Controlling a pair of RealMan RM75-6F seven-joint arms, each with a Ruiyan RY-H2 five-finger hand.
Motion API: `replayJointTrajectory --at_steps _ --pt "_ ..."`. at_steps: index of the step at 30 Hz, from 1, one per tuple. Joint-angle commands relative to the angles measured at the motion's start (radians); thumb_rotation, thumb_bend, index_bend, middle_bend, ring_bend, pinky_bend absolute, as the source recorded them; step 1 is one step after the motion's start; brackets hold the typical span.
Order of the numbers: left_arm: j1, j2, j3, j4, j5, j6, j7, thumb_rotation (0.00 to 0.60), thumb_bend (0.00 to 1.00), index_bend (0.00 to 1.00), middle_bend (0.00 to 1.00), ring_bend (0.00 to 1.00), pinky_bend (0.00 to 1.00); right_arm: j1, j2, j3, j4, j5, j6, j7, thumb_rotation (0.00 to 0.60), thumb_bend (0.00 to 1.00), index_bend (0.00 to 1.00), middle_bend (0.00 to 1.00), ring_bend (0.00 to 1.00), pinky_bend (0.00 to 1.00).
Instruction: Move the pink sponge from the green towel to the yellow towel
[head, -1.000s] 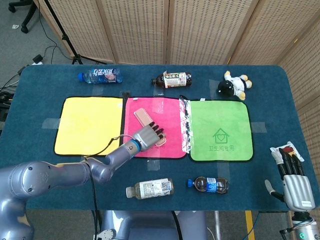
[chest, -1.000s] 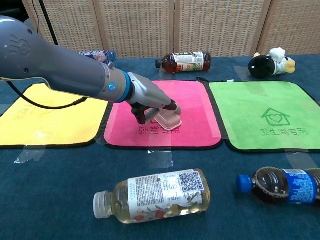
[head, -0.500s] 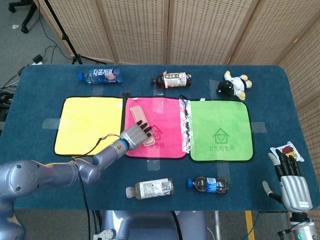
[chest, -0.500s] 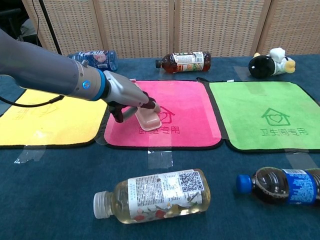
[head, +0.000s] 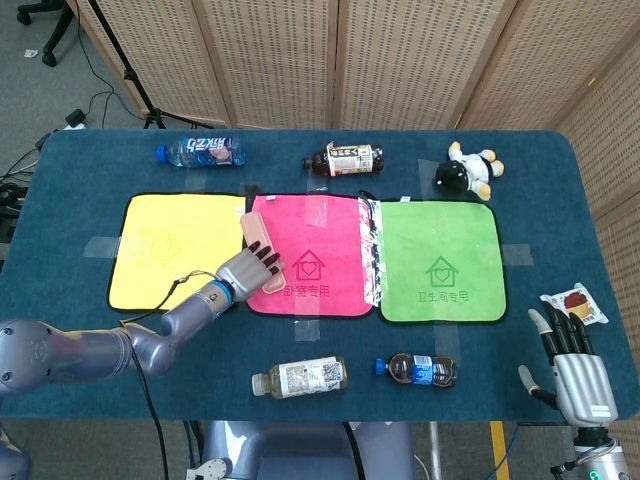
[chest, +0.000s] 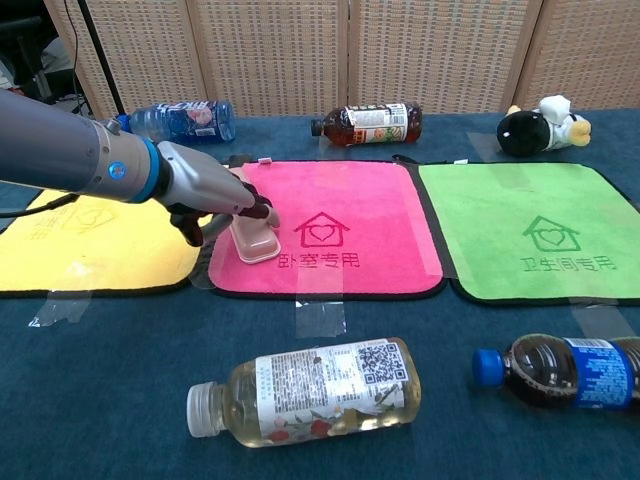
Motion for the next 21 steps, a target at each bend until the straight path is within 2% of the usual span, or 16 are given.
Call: replayJointTrajectory --at_steps 1,16,21 --pt "0.009 0.010 0.009 -0.013 0.007 0.008 0.001 0.600 0.96 0.00 0.00 0.00 0.02 0.000 -0.001 -0.002 -0.001 -0.003 0.000 -0.003 0.600 0.36 0.07 0.00 0.00 0.00" --pt "0.082 0.103 0.063 -0.090 0.064 0.058 0.000 0.600 0.96 0.00 0.00 0.00 0.02 -0.002 -0.004 -0.009 -0.008 -0.017 0.000 -0.017 0.600 0.36 0.07 0.00 0.00 0.00" --pt "0.118 0.138 0.099 -0.099 0.079 0.064 0.001 0.600 0.95 0.00 0.00 0.00 0.02 -0.002 -0.006 -0.012 -0.012 -0.025 0.001 -0.024 0.600 0.36 0.07 0.00 0.00 0.00"
